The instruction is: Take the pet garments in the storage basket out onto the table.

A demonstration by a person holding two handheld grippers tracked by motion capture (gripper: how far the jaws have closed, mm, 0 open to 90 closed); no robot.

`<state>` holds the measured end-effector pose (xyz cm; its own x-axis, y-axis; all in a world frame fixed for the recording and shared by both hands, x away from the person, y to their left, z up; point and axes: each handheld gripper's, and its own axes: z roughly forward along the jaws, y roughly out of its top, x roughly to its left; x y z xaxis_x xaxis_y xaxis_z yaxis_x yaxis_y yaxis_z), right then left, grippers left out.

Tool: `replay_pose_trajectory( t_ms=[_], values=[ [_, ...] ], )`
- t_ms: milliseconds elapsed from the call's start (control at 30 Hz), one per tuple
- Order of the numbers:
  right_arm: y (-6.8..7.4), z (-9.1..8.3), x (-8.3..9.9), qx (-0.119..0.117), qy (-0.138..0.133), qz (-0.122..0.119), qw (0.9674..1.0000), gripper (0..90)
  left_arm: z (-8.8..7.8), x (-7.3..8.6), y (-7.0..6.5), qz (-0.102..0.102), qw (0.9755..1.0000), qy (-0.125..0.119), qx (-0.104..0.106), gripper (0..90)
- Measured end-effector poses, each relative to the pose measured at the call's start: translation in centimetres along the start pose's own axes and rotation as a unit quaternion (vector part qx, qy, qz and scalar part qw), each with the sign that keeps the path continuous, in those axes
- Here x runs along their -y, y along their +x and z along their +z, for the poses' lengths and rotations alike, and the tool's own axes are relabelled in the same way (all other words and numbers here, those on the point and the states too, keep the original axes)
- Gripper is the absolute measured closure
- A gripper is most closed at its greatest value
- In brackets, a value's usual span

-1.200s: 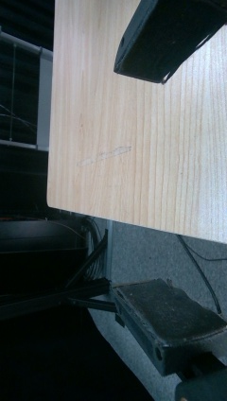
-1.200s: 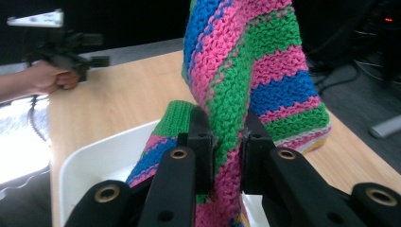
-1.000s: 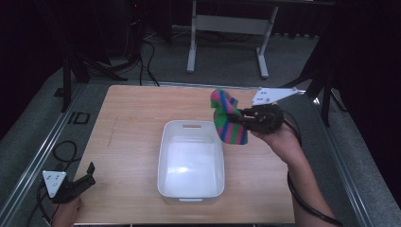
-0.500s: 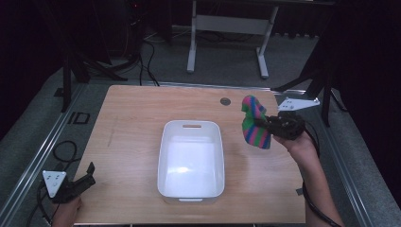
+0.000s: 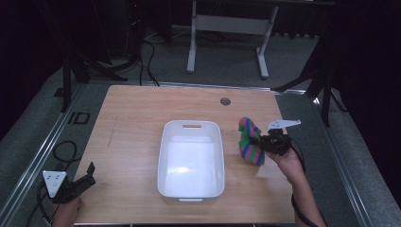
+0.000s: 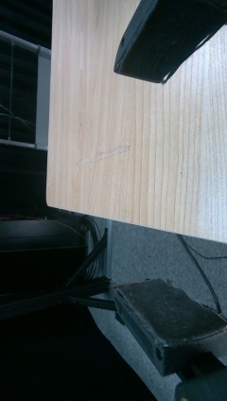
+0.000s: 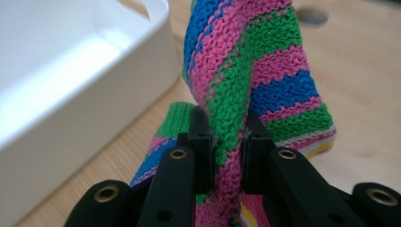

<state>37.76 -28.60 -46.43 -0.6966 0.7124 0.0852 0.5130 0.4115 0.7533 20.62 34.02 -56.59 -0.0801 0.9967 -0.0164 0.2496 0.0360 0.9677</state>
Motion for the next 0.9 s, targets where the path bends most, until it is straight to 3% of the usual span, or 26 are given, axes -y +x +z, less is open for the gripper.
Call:
replay_pose_trajectory(
  t_ms=[167, 200, 400, 467, 600, 667, 800, 900],
  values=[
    [-0.4, 2.1, 2.0, -0.012, 0.014, 0.02, 0.9996, 78.6, 0.0, 0.0, 0.0, 0.001, 1.0, 0.001, 0.0, 0.9],
    [-0.5, 3.2, 2.8, -0.017, 0.024, 0.029, 0.9992, 78.6, 0.0, 0.0, 0.0, 0.001, 1.0, 0.0, 0.0, 0.9],
    [-0.1, 5.5, 4.7, -0.011, 0.044, 0.029, 0.9986, 77.7, 0.0, 0.0, 0.0, 0.002, 1.0, 0.001, 0.0, 0.9],
    [0.2, 6.0, 5.1, -0.012, 0.034, 0.032, 0.9988, 77.2, 0.0, 0.0, -0.1, 0.003, 1.0, 0.0, 0.0, 0.9],
    [0.7, 6.4, 5.2, -0.004, 0.029, 0.03, 0.9991, 73.6, 0.0, 0.0, -0.1, 0.003, 1.0, 0.001, 0.0, 0.9],
    [1.1, 6.2, 4.8, 0.001, 0.032, 0.018, 0.9993, 64.1, 0.0, 0.0, 0.0, 0.002, 1.0, 0.0, 0.0, 0.9],
    [1.8, 5.1, 3.7, 0.01, 0.013, -0.002, 0.9999, 48.9, 0.0, 0.0, -0.1, 0.003, 1.0, 0.001, 0.0, 0.9],
    [1.9, 3.9, 2.8, 0.024, -0.005, -0.011, 0.9996, 41.9, 0.0, 0.0, -0.1, 0.003, 1.0, 0.0, -0.001, 0.9]
  ],
)
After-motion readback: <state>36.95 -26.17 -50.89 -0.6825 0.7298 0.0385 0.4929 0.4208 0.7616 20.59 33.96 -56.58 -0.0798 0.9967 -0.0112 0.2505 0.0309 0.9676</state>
